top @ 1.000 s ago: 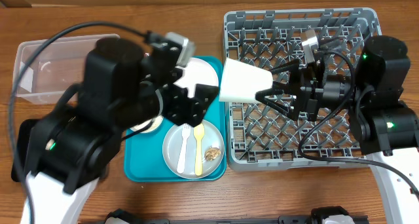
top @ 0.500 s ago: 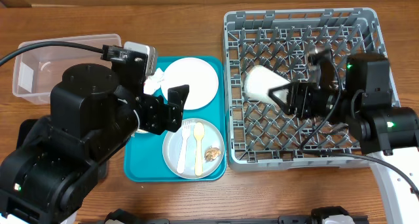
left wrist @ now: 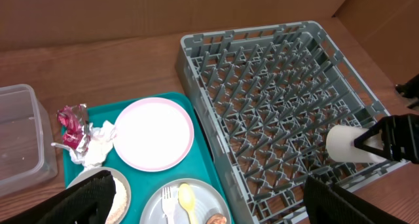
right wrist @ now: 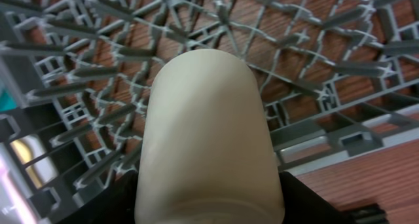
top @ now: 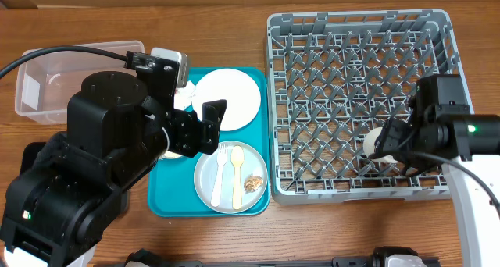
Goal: Sort waste into correct bins and load items into the dishwasher rack
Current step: 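Lower the white cup into the rack with the right gripper and release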
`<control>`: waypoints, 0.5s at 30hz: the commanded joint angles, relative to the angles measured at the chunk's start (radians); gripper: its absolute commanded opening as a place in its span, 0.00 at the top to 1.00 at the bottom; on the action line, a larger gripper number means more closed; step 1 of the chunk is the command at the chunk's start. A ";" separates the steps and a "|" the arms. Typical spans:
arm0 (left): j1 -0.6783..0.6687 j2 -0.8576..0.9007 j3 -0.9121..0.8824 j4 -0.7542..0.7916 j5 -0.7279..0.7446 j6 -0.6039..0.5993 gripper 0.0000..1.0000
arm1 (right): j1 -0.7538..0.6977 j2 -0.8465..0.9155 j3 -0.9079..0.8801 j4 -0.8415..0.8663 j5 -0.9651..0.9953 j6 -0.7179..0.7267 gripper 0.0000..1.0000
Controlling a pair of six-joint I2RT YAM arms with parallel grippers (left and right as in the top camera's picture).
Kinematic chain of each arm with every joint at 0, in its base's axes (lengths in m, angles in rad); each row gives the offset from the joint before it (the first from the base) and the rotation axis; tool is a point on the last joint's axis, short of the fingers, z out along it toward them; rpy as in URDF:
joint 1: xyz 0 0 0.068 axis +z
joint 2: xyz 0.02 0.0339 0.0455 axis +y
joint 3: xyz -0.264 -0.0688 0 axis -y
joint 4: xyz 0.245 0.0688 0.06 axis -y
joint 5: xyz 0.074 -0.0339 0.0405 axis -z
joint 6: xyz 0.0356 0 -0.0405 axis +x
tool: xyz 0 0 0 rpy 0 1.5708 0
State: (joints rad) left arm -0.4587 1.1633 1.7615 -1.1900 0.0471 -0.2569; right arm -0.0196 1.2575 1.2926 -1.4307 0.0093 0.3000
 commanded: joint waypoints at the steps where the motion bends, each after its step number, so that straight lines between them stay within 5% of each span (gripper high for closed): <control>1: -0.011 0.001 0.022 -0.002 -0.013 -0.013 0.05 | -0.004 0.048 0.014 0.011 0.034 0.025 0.58; 15: -0.011 0.004 0.022 0.007 -0.014 -0.013 0.04 | -0.002 0.219 0.002 0.064 -0.032 0.037 0.59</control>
State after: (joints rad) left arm -0.4587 1.1633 1.7615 -1.1885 0.0471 -0.2569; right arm -0.0196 1.4540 1.2922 -1.3811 -0.0006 0.3294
